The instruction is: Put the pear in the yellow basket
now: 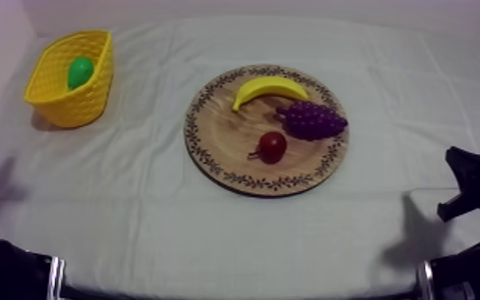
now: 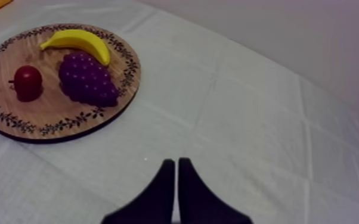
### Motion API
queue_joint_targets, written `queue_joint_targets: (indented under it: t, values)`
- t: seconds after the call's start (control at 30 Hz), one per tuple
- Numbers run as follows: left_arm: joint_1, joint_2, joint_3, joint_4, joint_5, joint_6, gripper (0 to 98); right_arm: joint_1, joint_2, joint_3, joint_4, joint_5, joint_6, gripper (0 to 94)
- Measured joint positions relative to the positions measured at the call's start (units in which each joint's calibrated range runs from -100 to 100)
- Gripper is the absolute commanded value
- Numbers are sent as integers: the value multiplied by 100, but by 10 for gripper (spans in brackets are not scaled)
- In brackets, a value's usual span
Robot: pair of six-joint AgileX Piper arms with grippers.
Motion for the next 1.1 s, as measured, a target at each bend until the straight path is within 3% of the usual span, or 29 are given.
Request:
queue_joint_targets:
  t: [0.2,0.43,0.7,1.1]
  values:
    - [-88,-1337,1577,208,-1053,-18,0,0,0,0,0,0,0,3]
    - [-123,-2832,3602,279,-2150,253,0,0,0,0,0,0,0,3]
    - [-150,-3770,5037,295,-2206,155,0,0,0,0,0,0,0,3]
    - [-156,-4028,5201,284,-2253,80,0,0,0,0,0,0,0,3]
